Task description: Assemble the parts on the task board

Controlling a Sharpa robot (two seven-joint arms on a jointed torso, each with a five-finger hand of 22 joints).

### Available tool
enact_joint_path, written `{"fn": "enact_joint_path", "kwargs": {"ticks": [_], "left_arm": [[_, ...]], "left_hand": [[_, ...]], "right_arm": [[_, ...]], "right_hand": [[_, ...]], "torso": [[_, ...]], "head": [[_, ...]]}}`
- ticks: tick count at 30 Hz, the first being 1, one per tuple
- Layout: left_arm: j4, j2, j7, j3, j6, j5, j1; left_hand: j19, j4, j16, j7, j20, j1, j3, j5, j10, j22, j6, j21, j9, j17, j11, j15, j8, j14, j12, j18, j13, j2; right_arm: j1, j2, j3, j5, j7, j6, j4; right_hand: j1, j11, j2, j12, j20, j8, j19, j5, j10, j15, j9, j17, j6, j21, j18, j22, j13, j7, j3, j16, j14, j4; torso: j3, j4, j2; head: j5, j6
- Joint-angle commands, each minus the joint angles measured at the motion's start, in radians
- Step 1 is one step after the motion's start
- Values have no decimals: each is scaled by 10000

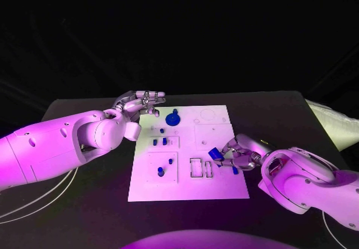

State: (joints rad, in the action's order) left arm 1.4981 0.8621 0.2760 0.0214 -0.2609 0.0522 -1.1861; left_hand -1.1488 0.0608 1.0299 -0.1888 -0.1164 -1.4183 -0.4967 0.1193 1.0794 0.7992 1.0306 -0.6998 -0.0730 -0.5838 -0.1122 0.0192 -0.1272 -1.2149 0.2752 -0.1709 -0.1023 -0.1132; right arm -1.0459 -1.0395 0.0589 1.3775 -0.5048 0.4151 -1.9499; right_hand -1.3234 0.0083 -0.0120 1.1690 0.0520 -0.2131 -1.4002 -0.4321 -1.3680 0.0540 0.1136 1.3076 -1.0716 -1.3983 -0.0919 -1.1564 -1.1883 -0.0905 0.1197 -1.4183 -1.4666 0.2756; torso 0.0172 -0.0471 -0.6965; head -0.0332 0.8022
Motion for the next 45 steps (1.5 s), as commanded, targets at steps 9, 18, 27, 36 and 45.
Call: {"fn": "enact_joint_path", "kwargs": {"ticks": [9, 18, 27, 36, 45], "left_arm": [[36, -11, 23, -4, 207, -42, 6], [41, -34, 25, -4, 219, -42, 7], [46, -35, 31, -4, 222, -42, 7], [51, -37, 24, -4, 215, -42, 7], [48, -26, 17, -4, 209, -42, 7]], "left_hand": [[52, 51, -59, 1, 10, 28, -9, 41, -77, 16, -73, -11, 12, 10, 12, -2, -66, 52, 50, -121, 16, 64], [58, 71, -59, 0, 11, 21, -20, 44, -87, 22, -81, -14, 12, 18, 12, -4, -70, 56, 63, -123, 17, 66], [58, 71, -59, 0, 11, 21, -20, 44, -87, 22, -81, -14, 12, 18, 12, -4, -70, 56, 63, -123, 17, 66], [58, 71, -59, 0, 11, 21, -20, 44, -87, 22, -81, -14, 12, 18, 12, -4, -70, 56, 63, -123, 17, 66], [63, 77, -57, -4, 9, 34, -21, 42, -97, 27, -87, -17, 13, 20, 8, -2, -74, 58, 72, -123, 18, 66]], "right_arm": [[-7, 540, -1, -1196, 55, -744, 137], [124, 1092, -1, -1233, -139, -1595, 319], [146, 1289, -3, -897, -255, -1590, 399], [148, 1364, -3, -387, -334, -1325, 447], [148, 1297, -3, 384, -406, -1115, 395]], "right_hand": [[67, 1, -201, -39, -51, -39, -57, -218, -46, 83, 133, 141, -108, -49, 120, 2, 38, 6, 64, -39, -615, 122], [629, -33, -408, -174, -65, -80, -44, 91, -32, 106, 229, 78, -238, -17, 112, 47, 64, 61, 338, 3, -597, 149], [983, -76, -506, -218, -97, -134, -59, 190, -53, 141, 322, 91, -347, -16, 114, 35, 35, 115, 561, -5, -601, 154], [2040, -90, -538, -442, -132, -170, -33, 2398, -11, 170, 525, -10, -349, 42, 104, 116, 74, 149, 1355, 68, -578, 161], [2884, -51, -140, -720, -105, -148, 40, 3384, 136, 128, 634, -92, -207, 128, 77, 257, 207, 97, 1729, 136, -558, 177]], "torso": [[-2, -8, -15], [0, 15, -13], [7, -6, -16], [2, -1, -10], [7, -8, -14]], "head": [[-53, 30], [-82, 47], [-125, 57], [-128, 59], [-138, 50]]}}
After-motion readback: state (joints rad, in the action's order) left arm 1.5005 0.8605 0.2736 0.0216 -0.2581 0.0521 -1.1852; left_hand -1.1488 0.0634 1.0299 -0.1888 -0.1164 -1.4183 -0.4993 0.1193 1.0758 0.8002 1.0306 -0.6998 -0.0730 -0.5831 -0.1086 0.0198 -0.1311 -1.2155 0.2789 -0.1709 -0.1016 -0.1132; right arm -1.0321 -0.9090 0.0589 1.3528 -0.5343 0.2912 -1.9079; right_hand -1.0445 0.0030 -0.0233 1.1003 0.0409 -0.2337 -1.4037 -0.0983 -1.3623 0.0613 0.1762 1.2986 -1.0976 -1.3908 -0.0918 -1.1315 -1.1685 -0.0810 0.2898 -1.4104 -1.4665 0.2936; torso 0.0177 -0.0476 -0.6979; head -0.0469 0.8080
